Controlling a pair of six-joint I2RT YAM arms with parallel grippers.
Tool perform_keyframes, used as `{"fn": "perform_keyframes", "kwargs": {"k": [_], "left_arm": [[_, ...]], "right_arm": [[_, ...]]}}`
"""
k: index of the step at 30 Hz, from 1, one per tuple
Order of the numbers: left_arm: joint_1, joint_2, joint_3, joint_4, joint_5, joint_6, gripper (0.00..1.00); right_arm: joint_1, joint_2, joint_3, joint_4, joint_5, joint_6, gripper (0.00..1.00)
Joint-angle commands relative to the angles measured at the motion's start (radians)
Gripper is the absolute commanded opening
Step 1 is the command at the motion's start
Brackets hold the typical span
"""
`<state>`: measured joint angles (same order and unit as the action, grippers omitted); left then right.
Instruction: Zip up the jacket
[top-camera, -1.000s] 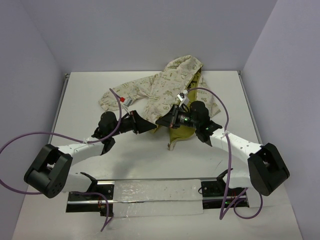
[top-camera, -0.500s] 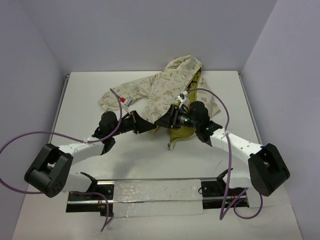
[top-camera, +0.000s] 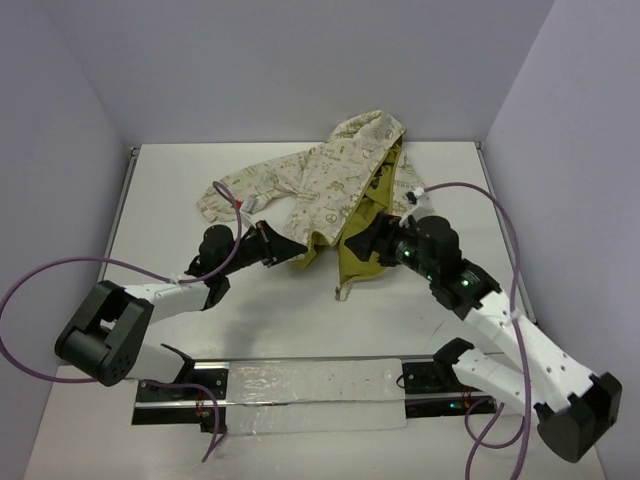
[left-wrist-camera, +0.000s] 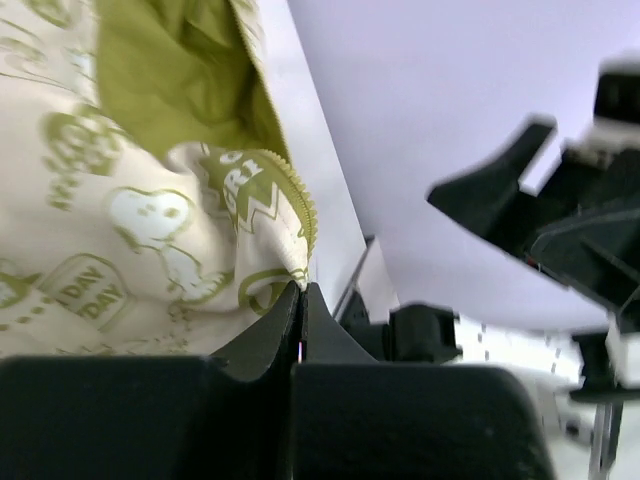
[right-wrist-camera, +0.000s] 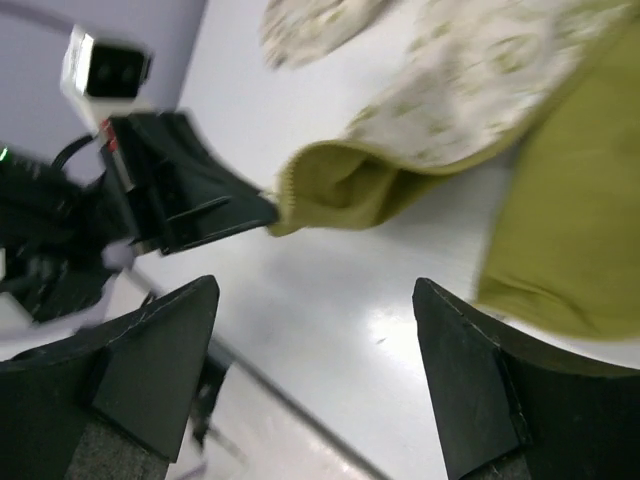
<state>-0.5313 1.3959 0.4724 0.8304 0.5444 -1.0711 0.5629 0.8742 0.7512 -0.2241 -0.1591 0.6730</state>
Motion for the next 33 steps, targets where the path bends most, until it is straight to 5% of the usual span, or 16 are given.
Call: {"fn": "perform_keyframes", "kwargs": {"k": [1,6,15,19,29,33], "left_arm": [[0.022,-0.046,0.020,-0.031,-0.149,-0.031,0.00],[0.022,-0.104,0.069,-0.166,-0.209,0.001,0.00],[0.019,-0.125,0.069,-0.189,-0.194,0.011,0.00],[0.020,-0.119,0.077,-0.199,-0.186,0.022,0.00],[0.018,-0.098,0.081,-0.223,-0.140,0.044,0.00],[0.012,-0.095,0.078,-0.211,-0.137,0.042,0.00]], "right_arm": [[0.003,-0.097,-0.083,-0.288,0.376,0.018,0.88],[0.005,-0.082,-0.251,-0.198,0.353,0.215,0.98],[0.005,0.156,-0.316,0.149,0.328,0.312,0.91],[0.005,0.227,-0.320,0.226,0.339,0.337,0.83],[-0.016,0.238,-0.383,0.341,0.377,0.331,0.46],[-0.016,0.237,-0.382,0.337,0.375,0.322,0.55]]}}
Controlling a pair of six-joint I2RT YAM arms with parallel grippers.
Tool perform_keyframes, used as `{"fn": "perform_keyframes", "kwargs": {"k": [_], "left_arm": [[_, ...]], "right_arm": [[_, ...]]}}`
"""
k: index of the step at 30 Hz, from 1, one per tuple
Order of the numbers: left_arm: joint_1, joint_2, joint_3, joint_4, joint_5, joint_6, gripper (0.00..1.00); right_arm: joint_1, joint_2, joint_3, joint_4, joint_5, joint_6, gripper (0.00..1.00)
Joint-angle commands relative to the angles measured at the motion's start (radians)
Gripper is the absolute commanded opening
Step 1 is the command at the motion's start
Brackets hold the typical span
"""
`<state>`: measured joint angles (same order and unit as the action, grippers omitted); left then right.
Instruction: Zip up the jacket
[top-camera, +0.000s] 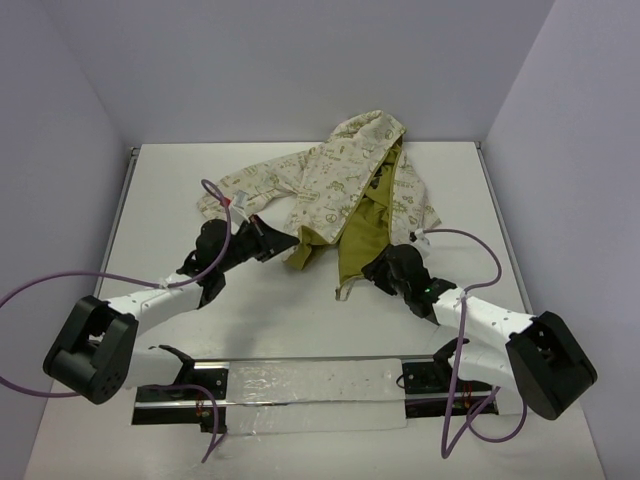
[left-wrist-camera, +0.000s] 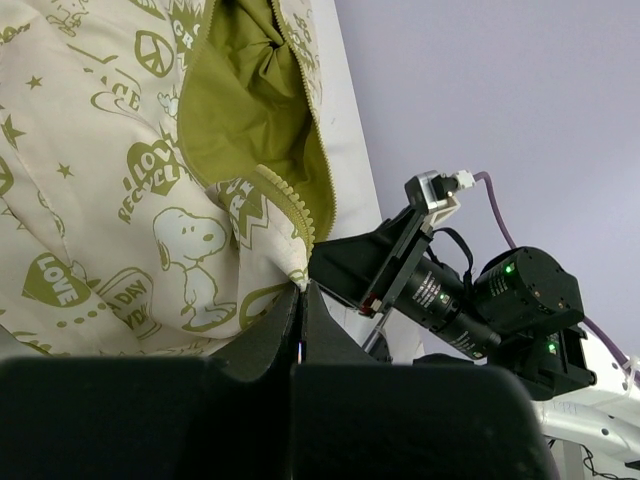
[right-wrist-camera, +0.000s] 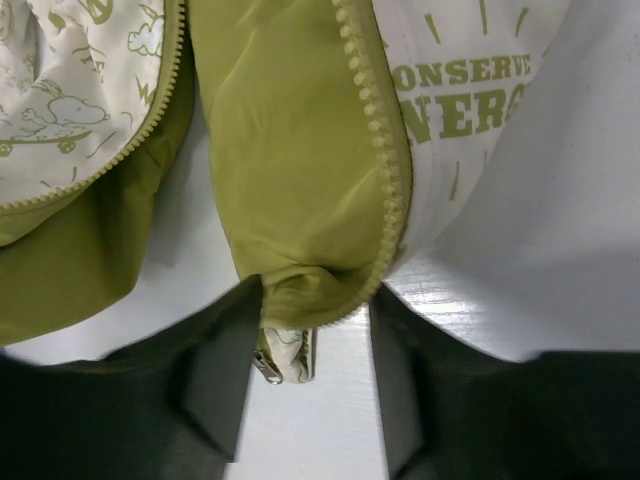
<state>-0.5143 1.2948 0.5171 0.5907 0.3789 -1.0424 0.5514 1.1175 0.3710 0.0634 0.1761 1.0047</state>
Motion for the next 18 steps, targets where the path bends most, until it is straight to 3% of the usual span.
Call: {"fn": "perform_keyframes", "kwargs": {"k": [1,3,5,9,13,18], "left_arm": [[-0.006,0.013,0.041,0.029,0.036,0.016,0.00],[-0.006,0.021,0.046,0.026,0.052,0.016,0.00],[-0.007,0.033,0.060,0.020,0.059,0.018,0.00],[-0.012,0.006,0.080,-0.021,0.036,0.031,0.00],[-0.015,-0.023,0.135,-0.160,-0.011,0.088,0.00],[-0.016,-0.106,0.179,-0.371,-0.177,0.115,0.00]], "right_arm": [[-0.005,-0.002,0.007,0.038,0.046,-0.008,0.50],[-0.005,-0.002,0.008,0.024,0.057,-0.005,0.22],[-0.005,-0.030,-0.004,0.012,0.108,0.001,0.01],[-0.005,-0.143,0.031,-0.093,0.155,-0.066,0.00],[-0.004,-0.194,0.151,-0.240,0.189,-0.221,0.00],[-0.004,-0.021,0.495,-0.443,0.182,-0.450,0.00]]}}
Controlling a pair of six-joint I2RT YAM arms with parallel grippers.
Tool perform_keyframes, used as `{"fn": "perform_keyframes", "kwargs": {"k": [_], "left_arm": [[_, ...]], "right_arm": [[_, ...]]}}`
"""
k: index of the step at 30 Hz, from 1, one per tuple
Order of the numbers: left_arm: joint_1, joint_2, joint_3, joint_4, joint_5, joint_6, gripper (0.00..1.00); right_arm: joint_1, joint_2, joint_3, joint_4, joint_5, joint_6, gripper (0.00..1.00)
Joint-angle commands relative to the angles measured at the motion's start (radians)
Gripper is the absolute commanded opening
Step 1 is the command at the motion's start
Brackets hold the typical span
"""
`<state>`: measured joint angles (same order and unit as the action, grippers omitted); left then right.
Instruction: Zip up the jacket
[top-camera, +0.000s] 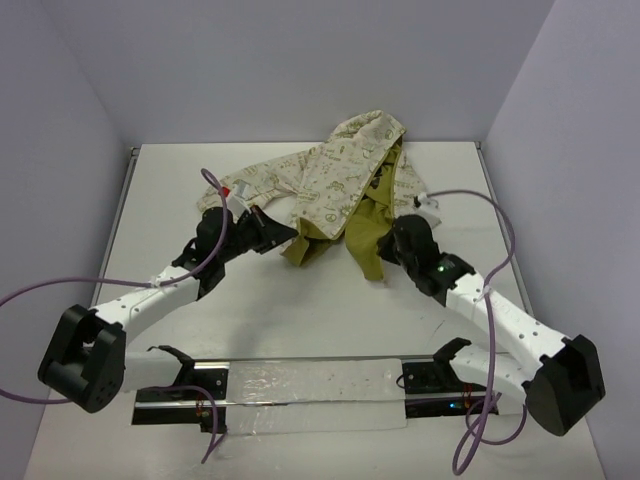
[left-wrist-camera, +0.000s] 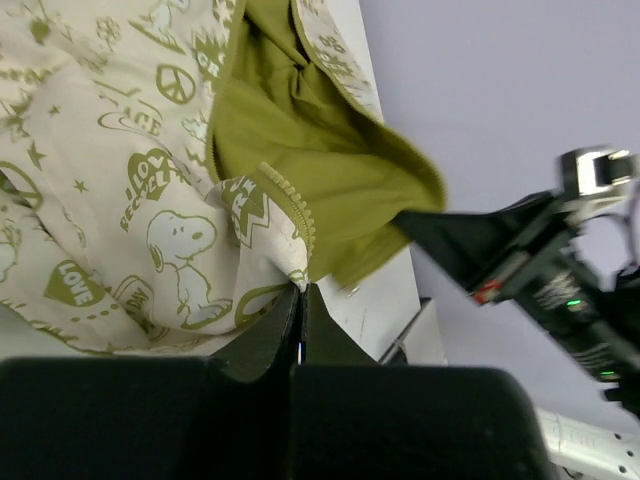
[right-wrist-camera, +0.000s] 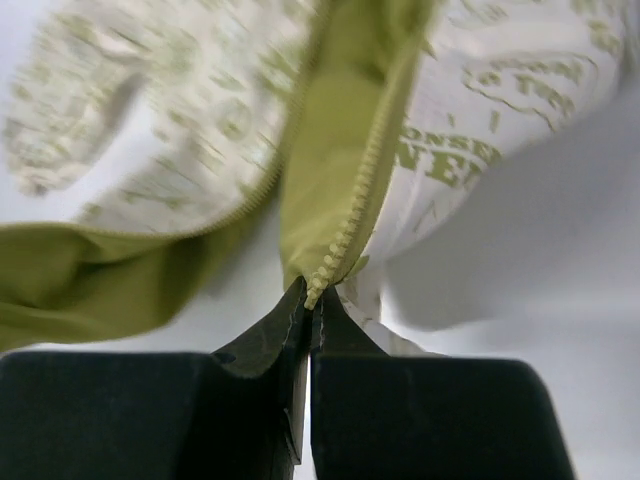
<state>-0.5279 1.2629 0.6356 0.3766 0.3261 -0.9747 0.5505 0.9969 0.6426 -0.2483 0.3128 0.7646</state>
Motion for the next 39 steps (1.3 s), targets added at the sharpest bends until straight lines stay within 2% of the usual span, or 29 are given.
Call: {"fn": "perform_keyframes", "kwargs": {"k": [1,3,5,6,8,9,11,12,14,15,16,20,27,32,36,39], "left_arm": [[-0.003,-0.089,0.057,-0.179,-0.155,0.042,0.00],[-0.003,-0.107,0.050,-0.215,-0.183,0.034,0.00],[0.000,-0.102,0.041,-0.301,-0.261,0.002,0.00],[0.000,-0.090,0.030,-0.302,-0.264,0.002,0.00],[-0.001,-0.043,-0.032,-0.231,-0.226,-0.014,0.00],[-0.004,-0.032,-0.046,-0.209,-0.209,-0.022,0.00],[-0.013,0.001,-0.060,-0.186,-0.194,-0.041,0.00],[-0.015,0.014,-0.060,-0.185,-0.196,-0.042,0.00],[-0.021,0.033,-0.054,-0.185,-0.200,-0.036,0.00],[-0.021,0.038,-0.049,-0.188,-0.201,-0.034,0.00],[-0.023,0.043,-0.046,-0.188,-0.207,-0.022,0.00],[-0.022,0.103,0.005,-0.205,-0.224,0.007,0.00],[-0.021,0.153,0.036,-0.203,-0.210,0.030,0.00],[-0.022,0.157,0.042,-0.214,-0.217,0.034,0.00],[-0.024,0.150,0.035,-0.223,-0.225,0.039,0.00],[-0.023,0.134,0.020,-0.243,-0.253,0.033,0.00]], "right_arm": [[-0.003,0.154,0.285,-0.141,0.035,-0.250,0.00],[-0.003,0.198,0.330,-0.136,0.033,-0.268,0.00],[-0.004,0.372,0.447,-0.147,-0.010,-0.323,0.00],[-0.004,0.388,0.516,-0.152,-0.024,-0.325,0.00],[-0.004,0.648,0.801,-0.240,-0.094,-0.370,0.00],[-0.003,0.728,0.885,-0.278,-0.101,-0.372,0.00],[-0.001,0.979,1.116,-0.403,-0.158,-0.394,0.06],[-0.001,1.037,1.237,-0.438,-0.182,-0.397,0.11],[-0.001,1.186,1.419,-0.538,-0.214,-0.402,0.43],[-0.001,1.210,1.444,-0.549,-0.231,-0.403,0.55],[-0.003,1.212,1.438,-0.525,-0.264,-0.410,0.64],[-0.019,1.143,1.366,-0.445,-0.306,-0.419,0.74],[-0.023,1.039,1.229,-0.407,-0.352,-0.441,0.75],[-0.023,0.899,0.889,-0.175,-0.401,-0.347,0.75],[-0.011,0.902,0.763,-0.055,-0.501,-0.291,0.75],[0.008,0.931,0.745,-0.045,-0.524,-0.281,0.73]]}}
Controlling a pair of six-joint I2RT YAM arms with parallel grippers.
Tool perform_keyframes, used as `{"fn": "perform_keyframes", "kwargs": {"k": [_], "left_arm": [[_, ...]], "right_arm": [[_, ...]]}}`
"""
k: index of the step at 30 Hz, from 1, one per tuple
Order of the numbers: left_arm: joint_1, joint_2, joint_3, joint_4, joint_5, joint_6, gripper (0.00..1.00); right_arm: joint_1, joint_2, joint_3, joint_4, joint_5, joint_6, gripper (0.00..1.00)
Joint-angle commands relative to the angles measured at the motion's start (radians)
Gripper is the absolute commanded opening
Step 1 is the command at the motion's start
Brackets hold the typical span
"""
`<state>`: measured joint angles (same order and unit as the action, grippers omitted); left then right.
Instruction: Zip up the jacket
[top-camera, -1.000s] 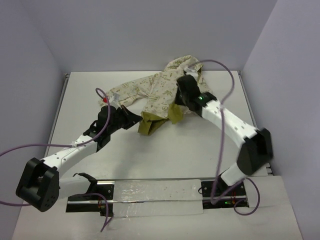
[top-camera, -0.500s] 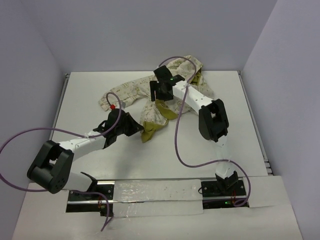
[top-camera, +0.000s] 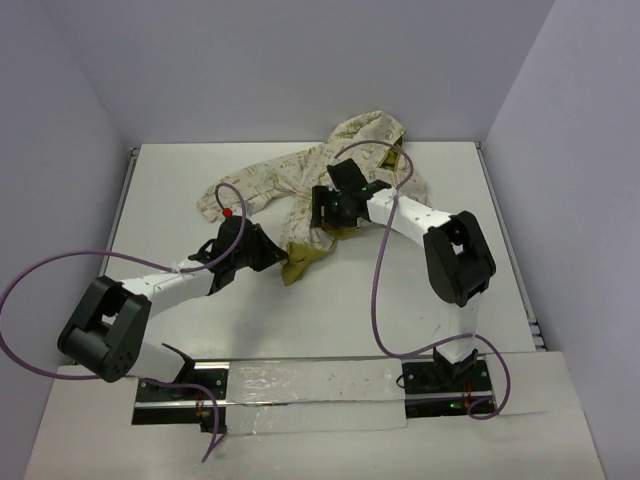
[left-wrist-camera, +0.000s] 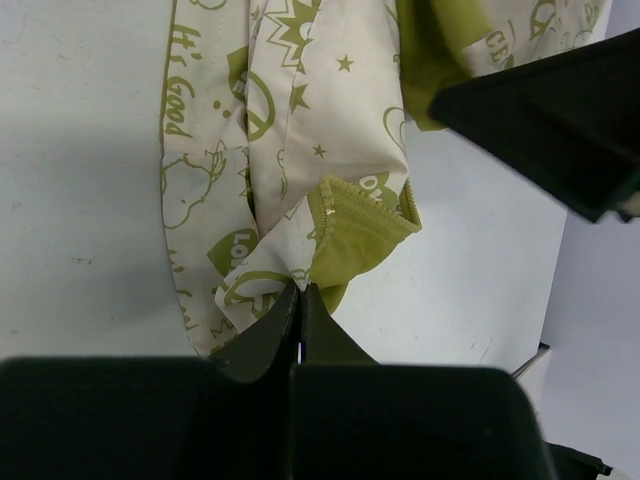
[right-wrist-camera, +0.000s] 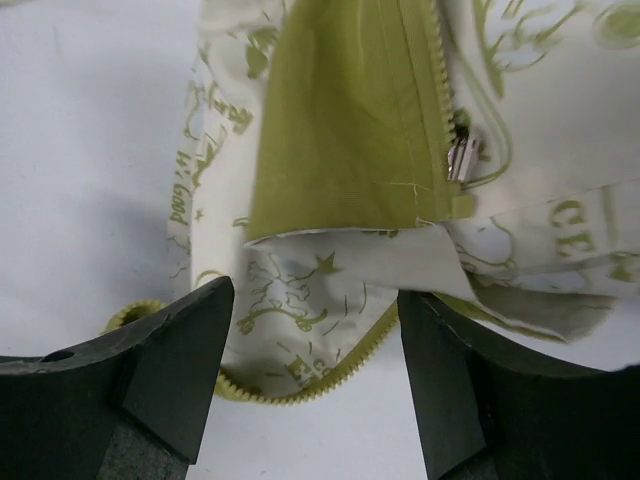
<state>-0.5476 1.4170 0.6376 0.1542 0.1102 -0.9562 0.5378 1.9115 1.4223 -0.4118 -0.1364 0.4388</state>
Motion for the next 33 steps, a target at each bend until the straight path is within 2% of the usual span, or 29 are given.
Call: {"fn": "perform_keyframes", "kwargs": {"k": [1,8,13,25,33], "left_arm": [[-0.003,-0.028,0.013,-0.026,-0.048,0.010,0.00],[-0.003,-0.050,0.007,-0.034,-0.059,0.012,0.00],[-0.003,-0.049,0.020,-0.035,-0.058,0.020,0.00],[-0.003,-0.064,0.037,-0.051,-0.057,0.031,0.00],[-0.003,-0.059,0.042,-0.049,-0.052,0.045,0.00]], "right_arm": [[0.025,0.019,-0.045,0.124,-0.079,0.044,0.72],[0.037,-0.108,-0.157,0.101,-0.097,0.029,0.73],[0.025,-0.270,-0.198,0.131,0.027,0.023,0.73],[-0.096,-0.027,0.045,0.089,0.020,0.055,0.73],[-0.113,0.134,0.120,0.082,-0.085,0.073,0.79]]}}
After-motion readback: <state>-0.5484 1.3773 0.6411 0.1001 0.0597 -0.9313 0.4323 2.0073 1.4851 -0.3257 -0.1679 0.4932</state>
